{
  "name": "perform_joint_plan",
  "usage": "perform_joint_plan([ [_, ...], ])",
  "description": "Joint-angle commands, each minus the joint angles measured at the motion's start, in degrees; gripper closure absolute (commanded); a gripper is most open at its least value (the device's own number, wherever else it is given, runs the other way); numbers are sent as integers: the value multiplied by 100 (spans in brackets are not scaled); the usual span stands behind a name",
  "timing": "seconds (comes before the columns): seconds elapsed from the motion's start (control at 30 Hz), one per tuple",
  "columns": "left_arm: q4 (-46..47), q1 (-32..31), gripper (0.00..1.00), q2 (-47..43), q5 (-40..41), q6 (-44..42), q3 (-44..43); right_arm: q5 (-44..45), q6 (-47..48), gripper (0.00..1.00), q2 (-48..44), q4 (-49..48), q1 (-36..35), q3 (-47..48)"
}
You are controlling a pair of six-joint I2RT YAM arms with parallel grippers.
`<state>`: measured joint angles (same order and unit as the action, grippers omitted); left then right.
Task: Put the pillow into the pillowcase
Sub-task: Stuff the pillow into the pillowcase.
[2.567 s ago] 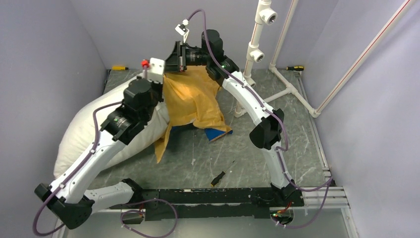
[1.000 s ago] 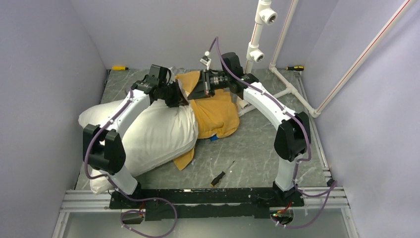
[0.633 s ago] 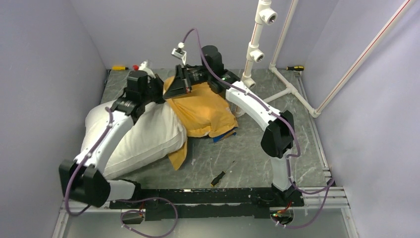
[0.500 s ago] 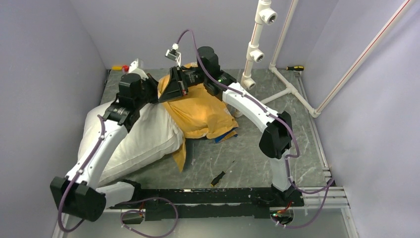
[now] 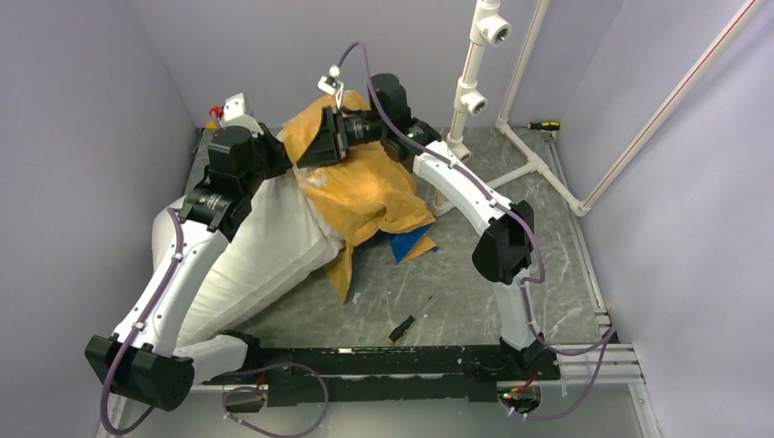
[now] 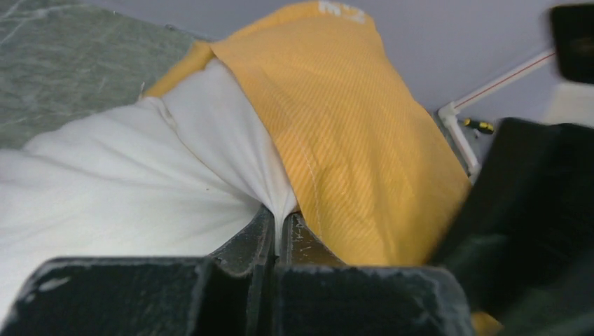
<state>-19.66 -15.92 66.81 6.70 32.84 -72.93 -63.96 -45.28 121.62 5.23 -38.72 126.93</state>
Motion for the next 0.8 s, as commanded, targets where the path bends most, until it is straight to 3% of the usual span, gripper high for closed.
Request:
perform_joint_plan([
  [0.0,360,-25,100,-523,687,-398,371,1501,1598,60,-652,2131,-7,-753],
  [0.13,451,-25,100,-736,586,-26,1454,2097,2295,49,-724,3315,36,-491],
  [0.33,909,-25,100,-1169,648,664,2753,3240,2691,34,-624,3896,19,272],
  [0.57,870,-25,100,-1566,633,877,3155,4595,3684,27,68,4598,-628,1306],
  [0.77,622,-25,100,-1539,546,1001,3083,5958,4562,22,-261,4300,-1482,641],
])
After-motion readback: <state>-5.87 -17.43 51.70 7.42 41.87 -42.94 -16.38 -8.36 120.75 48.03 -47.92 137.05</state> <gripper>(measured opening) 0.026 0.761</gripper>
